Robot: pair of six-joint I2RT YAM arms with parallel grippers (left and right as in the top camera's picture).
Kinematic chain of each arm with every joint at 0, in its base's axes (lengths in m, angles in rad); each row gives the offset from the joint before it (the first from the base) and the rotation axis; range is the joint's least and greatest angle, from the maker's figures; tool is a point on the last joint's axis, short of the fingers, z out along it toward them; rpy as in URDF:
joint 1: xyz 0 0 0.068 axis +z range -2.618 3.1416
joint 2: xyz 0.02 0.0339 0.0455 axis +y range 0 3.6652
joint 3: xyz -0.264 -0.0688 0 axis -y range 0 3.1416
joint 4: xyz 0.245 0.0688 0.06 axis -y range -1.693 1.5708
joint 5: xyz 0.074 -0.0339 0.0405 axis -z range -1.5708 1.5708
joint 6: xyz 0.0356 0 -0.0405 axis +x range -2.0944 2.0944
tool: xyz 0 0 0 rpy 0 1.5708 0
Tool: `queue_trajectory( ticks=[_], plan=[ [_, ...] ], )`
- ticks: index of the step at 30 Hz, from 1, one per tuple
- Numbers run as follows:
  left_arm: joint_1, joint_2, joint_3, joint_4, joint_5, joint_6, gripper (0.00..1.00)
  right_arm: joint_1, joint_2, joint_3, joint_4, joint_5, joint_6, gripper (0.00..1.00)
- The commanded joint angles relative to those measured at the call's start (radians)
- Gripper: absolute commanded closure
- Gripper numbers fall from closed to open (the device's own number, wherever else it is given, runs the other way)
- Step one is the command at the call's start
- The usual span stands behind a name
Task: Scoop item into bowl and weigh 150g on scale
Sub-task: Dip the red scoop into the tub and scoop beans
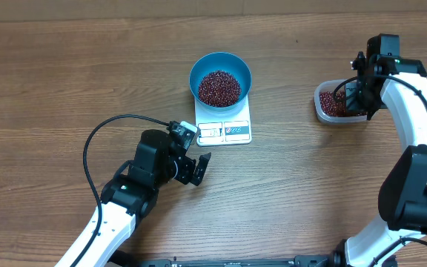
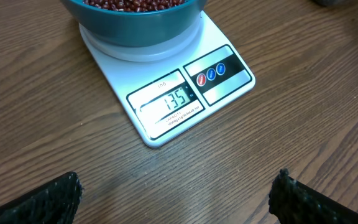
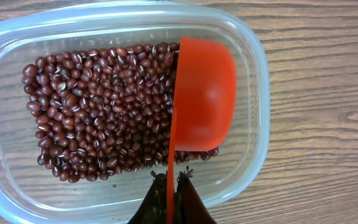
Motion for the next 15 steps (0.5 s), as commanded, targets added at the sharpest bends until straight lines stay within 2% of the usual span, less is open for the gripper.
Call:
queue_trajectory(
  ticks=[1,7,15],
  plan=[
    [-0.006,0.005,0.004,0.004,0.011,-0.008,0.0,-0.003,0.011,-0.003,0.007,0.01,0.007,0.96],
    [-0.006,0.005,0.004,0.004,0.011,-0.008,0.0,-0.003,0.048,-0.003,-0.006,-0.034,0.002,0.96],
    [-0.006,0.005,0.004,0.004,0.012,-0.008,0.0,-0.003,0.063,-0.002,-0.021,-0.222,-0.005,0.96]
  ],
)
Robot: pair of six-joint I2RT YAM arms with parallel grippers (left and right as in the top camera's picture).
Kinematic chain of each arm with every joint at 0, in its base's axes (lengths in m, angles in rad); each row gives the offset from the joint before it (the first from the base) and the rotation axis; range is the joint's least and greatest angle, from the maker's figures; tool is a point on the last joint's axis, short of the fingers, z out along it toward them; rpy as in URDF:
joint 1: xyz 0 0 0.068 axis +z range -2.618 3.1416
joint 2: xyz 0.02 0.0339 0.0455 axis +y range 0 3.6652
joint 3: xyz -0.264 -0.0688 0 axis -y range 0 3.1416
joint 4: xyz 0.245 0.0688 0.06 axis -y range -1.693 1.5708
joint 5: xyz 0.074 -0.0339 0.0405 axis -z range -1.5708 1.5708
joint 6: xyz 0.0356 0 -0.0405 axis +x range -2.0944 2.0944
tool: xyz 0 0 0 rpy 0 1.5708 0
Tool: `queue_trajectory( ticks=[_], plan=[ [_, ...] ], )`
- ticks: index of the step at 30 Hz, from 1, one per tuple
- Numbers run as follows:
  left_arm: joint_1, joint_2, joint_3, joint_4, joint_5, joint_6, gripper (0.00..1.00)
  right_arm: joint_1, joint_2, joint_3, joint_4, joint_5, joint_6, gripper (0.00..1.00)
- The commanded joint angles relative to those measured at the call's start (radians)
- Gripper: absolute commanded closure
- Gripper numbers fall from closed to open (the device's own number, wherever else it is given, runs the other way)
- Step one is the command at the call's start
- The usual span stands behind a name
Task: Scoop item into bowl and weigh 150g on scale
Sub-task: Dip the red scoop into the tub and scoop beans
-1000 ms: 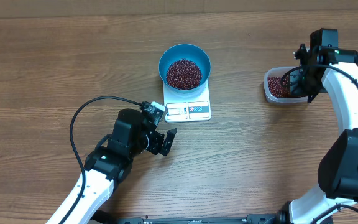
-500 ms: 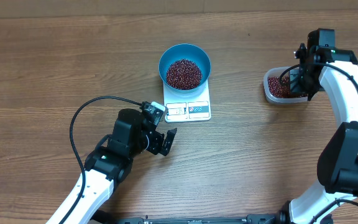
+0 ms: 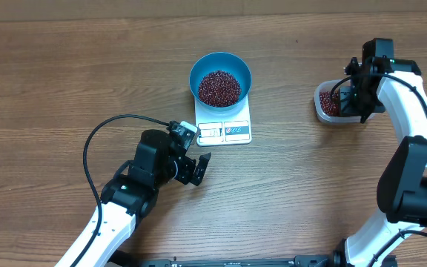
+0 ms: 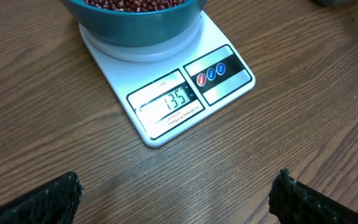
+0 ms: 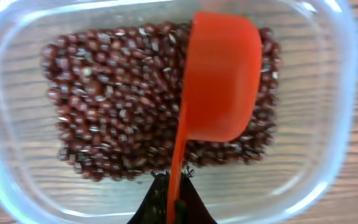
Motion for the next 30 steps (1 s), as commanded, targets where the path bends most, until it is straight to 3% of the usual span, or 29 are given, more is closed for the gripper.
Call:
queue_trajectory(
  ticks=[1,10,24,30],
  plan=[
    [-0.006,0.005,0.004,0.004,0.011,-0.008,0.01,-0.003,0.01,-0.002,0.002,-0.119,-0.004,0.96],
    [-0.006,0.005,0.004,0.003,0.011,-0.008,0.0,-0.033,0.01,-0.002,-0.009,-0.256,-0.003,0.96],
    [-0.006,0.005,0.004,0.003,0.011,-0.008,0.01,-0.243,0.01,-0.002,-0.044,-0.613,-0.052,0.96],
    [-0.006,0.005,0.004,0.004,0.011,-0.008,0.0,-0.278,-0.006,-0.001,-0.066,-0.642,-0.076,0.96]
  ],
)
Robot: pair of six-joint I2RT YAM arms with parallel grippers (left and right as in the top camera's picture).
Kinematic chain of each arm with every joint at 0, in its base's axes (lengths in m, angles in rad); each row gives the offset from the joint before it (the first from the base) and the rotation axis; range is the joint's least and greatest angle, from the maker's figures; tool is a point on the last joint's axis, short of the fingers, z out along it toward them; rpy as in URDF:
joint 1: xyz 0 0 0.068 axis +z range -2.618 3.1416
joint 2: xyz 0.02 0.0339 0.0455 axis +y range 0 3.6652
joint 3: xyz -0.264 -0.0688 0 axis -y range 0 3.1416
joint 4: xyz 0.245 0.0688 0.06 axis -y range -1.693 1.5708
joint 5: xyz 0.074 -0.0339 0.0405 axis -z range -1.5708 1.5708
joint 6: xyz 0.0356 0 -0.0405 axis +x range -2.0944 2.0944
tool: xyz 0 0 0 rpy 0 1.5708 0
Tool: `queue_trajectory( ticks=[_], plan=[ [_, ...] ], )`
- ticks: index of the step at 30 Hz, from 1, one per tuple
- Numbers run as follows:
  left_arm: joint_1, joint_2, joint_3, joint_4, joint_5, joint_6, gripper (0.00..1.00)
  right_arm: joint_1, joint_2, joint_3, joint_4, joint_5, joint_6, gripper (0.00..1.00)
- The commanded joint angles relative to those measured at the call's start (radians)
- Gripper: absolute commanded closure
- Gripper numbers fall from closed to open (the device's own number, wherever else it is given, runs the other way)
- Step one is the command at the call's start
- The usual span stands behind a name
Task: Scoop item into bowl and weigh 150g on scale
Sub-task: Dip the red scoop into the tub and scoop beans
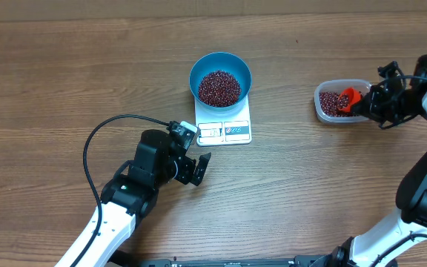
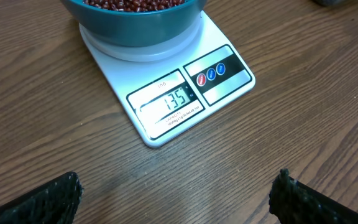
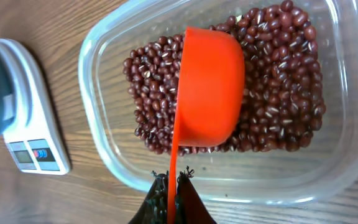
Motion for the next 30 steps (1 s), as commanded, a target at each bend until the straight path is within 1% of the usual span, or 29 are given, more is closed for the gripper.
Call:
queue_trajectory(
  ticks=[1,8,19,22,30],
  plan=[
    [-0.006,0.005,0.004,0.004,0.011,-0.008,0.0,-0.009,-0.015,-0.001,-0.003,-0.064,-0.036,0.96],
    [-0.006,0.005,0.004,0.004,0.011,-0.008,0.0,-0.009,-0.066,0.016,-0.027,-0.086,-0.036,0.96],
    [-0.006,0.005,0.004,0.003,0.011,-0.008,0.0,-0.009,-0.101,0.038,-0.053,-0.208,-0.045,0.96],
    [-0.006,0.005,0.004,0.003,0.011,-0.008,0.01,-0.009,-0.101,0.038,-0.073,-0.29,-0.093,0.96],
    [-0.006,0.005,0.004,0.004,0.012,-0.008,0.0,0.019,-0.101,0.038,-0.07,-0.493,-0.095,0.96]
  ],
)
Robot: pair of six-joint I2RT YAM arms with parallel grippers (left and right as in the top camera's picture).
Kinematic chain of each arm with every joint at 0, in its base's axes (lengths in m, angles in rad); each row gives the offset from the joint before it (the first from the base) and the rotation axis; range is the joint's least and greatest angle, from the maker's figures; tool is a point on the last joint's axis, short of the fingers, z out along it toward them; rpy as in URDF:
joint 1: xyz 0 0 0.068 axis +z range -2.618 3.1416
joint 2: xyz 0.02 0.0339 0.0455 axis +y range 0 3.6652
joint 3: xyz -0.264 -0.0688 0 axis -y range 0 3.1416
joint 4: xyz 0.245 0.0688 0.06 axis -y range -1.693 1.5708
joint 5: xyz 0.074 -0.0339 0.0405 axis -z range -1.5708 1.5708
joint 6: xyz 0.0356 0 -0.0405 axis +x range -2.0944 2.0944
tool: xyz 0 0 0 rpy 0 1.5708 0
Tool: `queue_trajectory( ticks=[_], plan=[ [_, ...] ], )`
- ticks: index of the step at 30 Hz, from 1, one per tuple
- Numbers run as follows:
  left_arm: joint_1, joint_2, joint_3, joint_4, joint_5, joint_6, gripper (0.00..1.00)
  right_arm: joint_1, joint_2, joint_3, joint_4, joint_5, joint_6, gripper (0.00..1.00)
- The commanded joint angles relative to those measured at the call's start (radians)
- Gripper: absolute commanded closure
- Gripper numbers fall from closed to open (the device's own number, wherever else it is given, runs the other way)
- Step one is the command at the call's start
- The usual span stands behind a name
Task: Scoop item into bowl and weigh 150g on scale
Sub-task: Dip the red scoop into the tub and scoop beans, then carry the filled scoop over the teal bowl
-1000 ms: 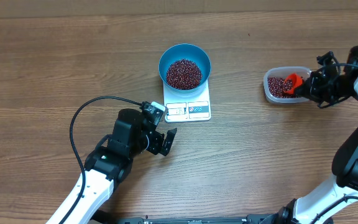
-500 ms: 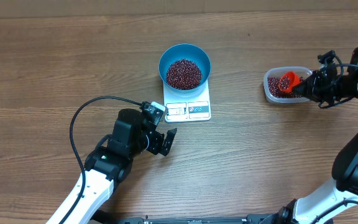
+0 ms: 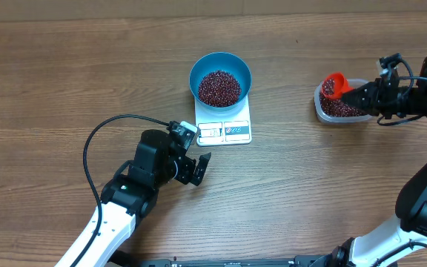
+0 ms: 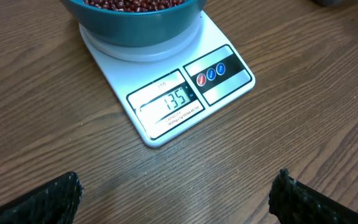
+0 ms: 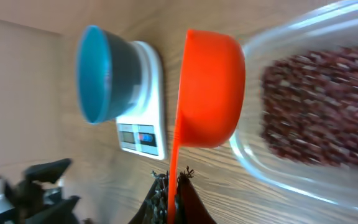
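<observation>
A blue bowl (image 3: 220,78) of red beans stands on the white scale (image 3: 224,127), whose display (image 4: 171,99) reads 135. My right gripper (image 5: 173,178) is shut on the handle of an orange scoop (image 3: 334,84), which holds red beans and hangs over the left end of the clear bean tub (image 3: 341,104). In the right wrist view the scoop (image 5: 209,87) shows its underside. My left gripper (image 4: 176,193) is open, low over the table just in front of the scale, with nothing between its fingers.
A black cable (image 3: 106,133) loops over the table beside the left arm. The wooden table (image 3: 65,74) stretches around the scale and the tub.
My right gripper has lifted the scoop out of the tub's beans; it now hangs above the tub's left end with beans in it. The left arm and the scale reading are unchanged.
At first my right gripper held the scoop down in the tub's beans, cup tipped on its side. Then the wrist swung round to the tub's right with the scoop still in the beans. Now the scoop is raised and loaded. The scale read 135 throughout.
</observation>
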Motion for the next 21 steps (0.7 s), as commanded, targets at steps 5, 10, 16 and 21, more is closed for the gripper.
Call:
queue_trajectory(
  ticks=[5,10,16,21],
  plan=[
    [-0.006,0.005,0.004,0.004,0.011,-0.008,0.0,0.107,-0.037,0.03,0.048,-0.158,0.016,0.96],
    [-0.006,0.005,0.004,0.004,0.012,-0.008,0.0,0.229,-0.037,0.03,0.181,-0.158,0.157,0.96],
    [-0.006,0.005,0.004,0.003,0.011,-0.008,0.01,0.375,-0.037,0.03,0.383,-0.153,0.336,0.96],
    [-0.006,0.005,0.004,0.004,0.011,-0.008,0.0,0.488,-0.037,0.03,0.499,-0.063,0.438,0.96]
  ],
)
